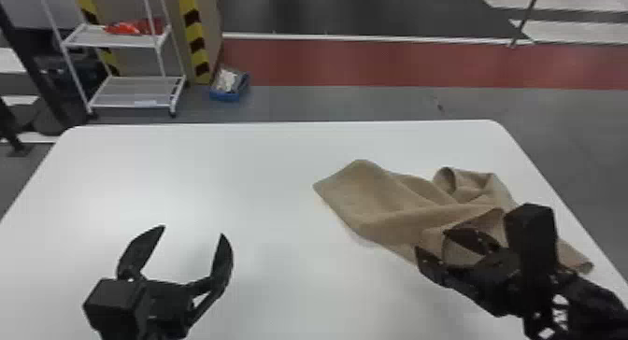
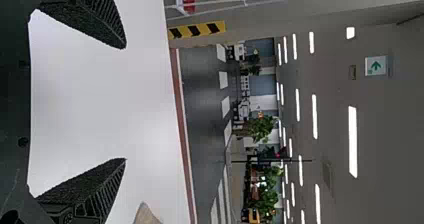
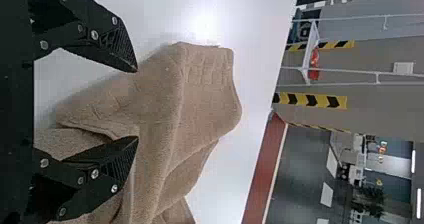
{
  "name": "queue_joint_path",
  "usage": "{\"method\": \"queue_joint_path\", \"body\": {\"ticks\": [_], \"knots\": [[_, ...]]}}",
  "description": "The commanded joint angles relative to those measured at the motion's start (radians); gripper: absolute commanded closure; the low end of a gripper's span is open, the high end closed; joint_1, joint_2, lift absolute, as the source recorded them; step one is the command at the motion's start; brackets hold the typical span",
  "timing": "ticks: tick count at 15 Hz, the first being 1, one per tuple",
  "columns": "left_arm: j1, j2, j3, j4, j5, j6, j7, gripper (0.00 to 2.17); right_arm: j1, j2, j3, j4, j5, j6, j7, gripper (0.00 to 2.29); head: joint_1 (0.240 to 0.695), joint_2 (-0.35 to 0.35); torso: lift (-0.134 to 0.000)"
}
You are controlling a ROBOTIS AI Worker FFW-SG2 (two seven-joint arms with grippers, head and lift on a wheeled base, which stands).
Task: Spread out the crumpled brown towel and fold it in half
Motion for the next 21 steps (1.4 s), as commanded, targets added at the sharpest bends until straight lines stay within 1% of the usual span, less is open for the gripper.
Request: {"method": "queue_joint_path", "body": {"ticks": [1,3,5,8,9,10,11,12,13,14,15,16,18,20,21], "knots": [[-0.002,0.0,0.0,0.008,0.001,0.0,0.002,0.07,-0.018,-0.002,0.014,0.044,0.03,0.003,0.0,0.36,0.695,-0.048,-0.125],[0.0,0.001,0.0,0.009,0.003,-0.003,0.002,0.07,-0.035,-0.002,0.026,0.07,0.044,0.015,0.0,0.36,0.695,-0.052,-0.125],[0.004,0.001,0.0,0.008,0.003,-0.012,0.003,0.07,-0.049,-0.002,0.052,0.087,0.084,0.033,0.0,0.36,0.695,-0.052,-0.125],[0.006,0.0,0.0,0.008,0.003,-0.012,0.003,0.07,-0.069,-0.004,0.083,0.093,0.107,0.07,0.0,0.36,0.695,-0.047,-0.125],[0.006,0.0,0.0,0.006,0.003,-0.012,0.005,0.07,-0.078,-0.004,0.101,0.093,0.127,0.092,0.0,0.38,0.695,-0.045,-0.125],[0.006,0.0,0.0,0.005,0.003,-0.012,0.003,0.07,-0.087,-0.004,0.115,0.093,0.139,0.107,0.002,0.48,0.695,-0.042,-0.125],[0.006,0.0,0.0,0.005,0.003,-0.012,0.005,0.07,-0.098,-0.004,0.119,0.093,0.138,0.141,0.012,0.77,0.695,-0.038,-0.125],[0.007,0.0,0.0,0.003,0.003,-0.012,0.006,0.07,-0.106,-0.004,0.122,0.093,0.134,0.156,0.014,1.23,0.695,-0.034,-0.125],[0.009,0.0,0.0,0.003,0.003,-0.012,0.006,0.07,-0.109,-0.004,0.122,0.093,0.125,0.156,0.014,1.56,0.695,-0.029,-0.125],[0.009,0.0,0.0,0.005,0.003,-0.012,0.006,0.07,-0.11,-0.004,0.121,0.093,0.118,0.153,0.023,1.82,0.695,-0.027,-0.125],[0.009,0.0,0.0,0.005,0.003,-0.012,0.006,0.07,-0.117,-0.004,0.124,0.091,0.114,0.153,0.028,1.94,0.695,-0.025,-0.125],[0.009,0.0,0.0,0.003,0.003,-0.012,0.006,0.07,-0.121,-0.004,0.129,0.091,0.108,0.15,0.029,1.95,0.695,-0.021,-0.125],[0.006,0.001,0.0,0.0,0.003,-0.009,0.005,0.07,-0.124,-0.001,0.133,0.088,0.067,0.135,0.028,1.95,0.695,-0.015,-0.125],[0.006,0.001,0.002,-0.003,0.003,-0.009,0.005,0.07,-0.147,0.004,0.156,0.088,0.061,0.15,0.028,1.95,0.695,0.003,-0.125],[0.006,0.001,0.002,-0.003,0.003,-0.009,0.005,0.07,-0.167,0.007,0.167,0.088,0.044,0.168,0.028,1.95,0.695,0.009,-0.125]]}}
